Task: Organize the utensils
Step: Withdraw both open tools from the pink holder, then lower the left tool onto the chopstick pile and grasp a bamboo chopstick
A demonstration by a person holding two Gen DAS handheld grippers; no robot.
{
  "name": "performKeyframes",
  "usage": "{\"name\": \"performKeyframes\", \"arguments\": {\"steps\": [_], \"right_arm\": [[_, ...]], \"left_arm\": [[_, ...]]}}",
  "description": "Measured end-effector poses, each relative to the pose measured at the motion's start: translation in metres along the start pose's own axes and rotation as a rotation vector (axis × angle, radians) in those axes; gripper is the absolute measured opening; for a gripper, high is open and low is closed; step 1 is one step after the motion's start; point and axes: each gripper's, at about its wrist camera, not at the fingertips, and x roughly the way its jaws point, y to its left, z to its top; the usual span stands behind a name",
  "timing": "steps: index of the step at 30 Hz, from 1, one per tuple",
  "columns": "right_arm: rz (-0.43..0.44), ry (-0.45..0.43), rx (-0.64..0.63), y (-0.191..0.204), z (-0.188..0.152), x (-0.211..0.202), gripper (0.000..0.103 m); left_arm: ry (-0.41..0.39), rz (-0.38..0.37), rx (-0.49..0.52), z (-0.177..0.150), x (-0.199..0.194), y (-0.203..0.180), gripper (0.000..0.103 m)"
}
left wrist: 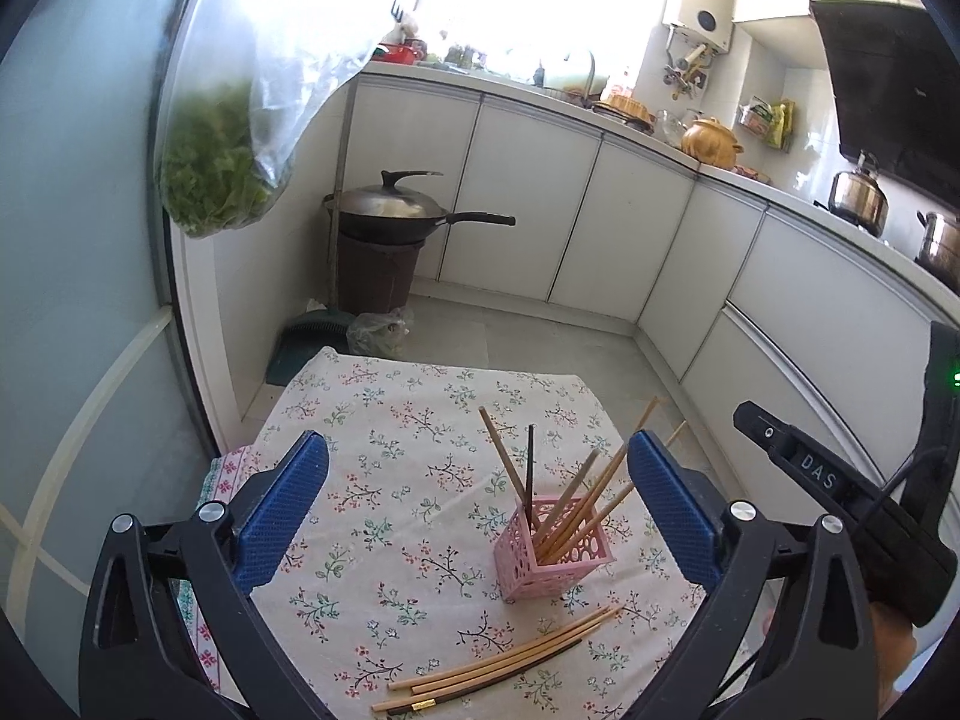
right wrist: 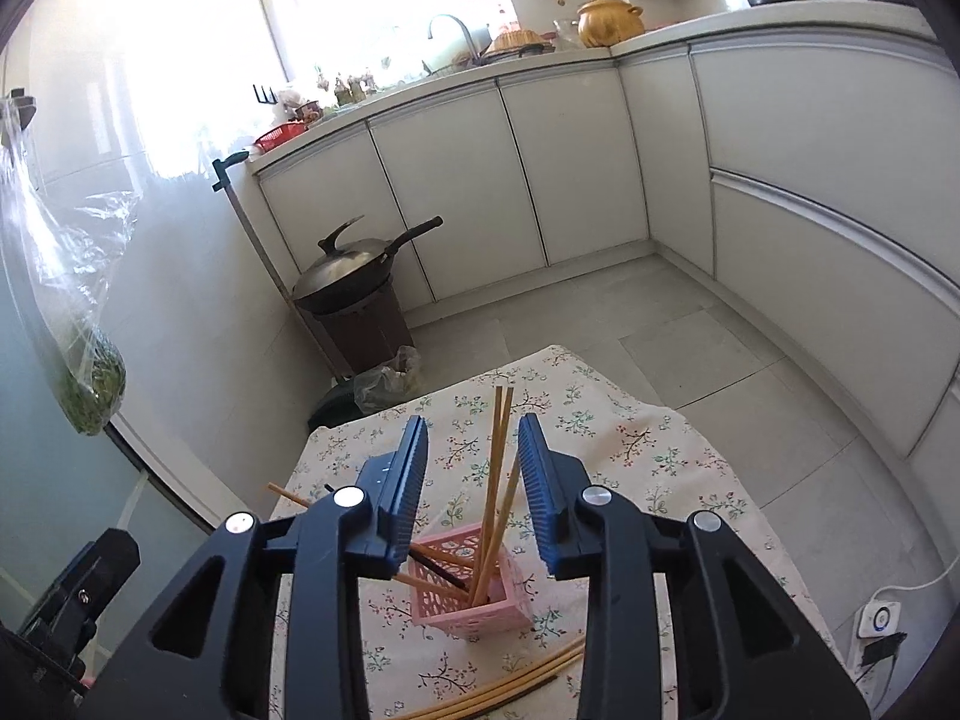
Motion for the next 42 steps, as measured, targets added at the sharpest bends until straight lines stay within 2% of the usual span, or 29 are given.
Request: {"name": "performKeyframes", "arguments": {"steps": [2,12,18,19,26,33,38,42], "right_arm": [[-0.022,-0.014,-0.025,-0.002,-0.005,-0.008,0.041],[-0.099,0.009,-0.079,-0.030,-0.041,-0.037,0.053],[-0.161,0.022,-0.057,-0.055,-0.065,-0.054,0.071],[-0.171,0.028,-0.042,-0.060,-0.069,-0.057,0.076],[-0.233,0.041,0.004,-0.083,-0.083,-0.073,0.092],[-0.271,0.094,-0.035,-0.092,-0.102,-0.079,0.095],[-0.273,0.143,-0.014,-0.103,-0.116,-0.087,0.096],[-0.265,0.215,0.026,-0.114,-0.131,-0.092,0.096]], "left_arm": [[-0.004,0.000,0.020,-0.002,-0.001,-0.008,0.096],[0.037,-0.003,0.119,-0.033,-0.003,-0.040,0.096],[0.047,0.008,0.190,-0.055,-0.008,-0.055,0.096],[0.052,0.006,0.193,-0.058,-0.008,-0.056,0.096],[0.086,0.003,0.230,-0.078,-0.010,-0.063,0.096],[0.111,-0.014,0.284,-0.093,-0.011,-0.073,0.096],[0.156,-0.034,0.292,-0.102,-0.005,-0.075,0.096],[0.250,-0.062,0.317,-0.113,0.015,-0.076,0.096]]}}
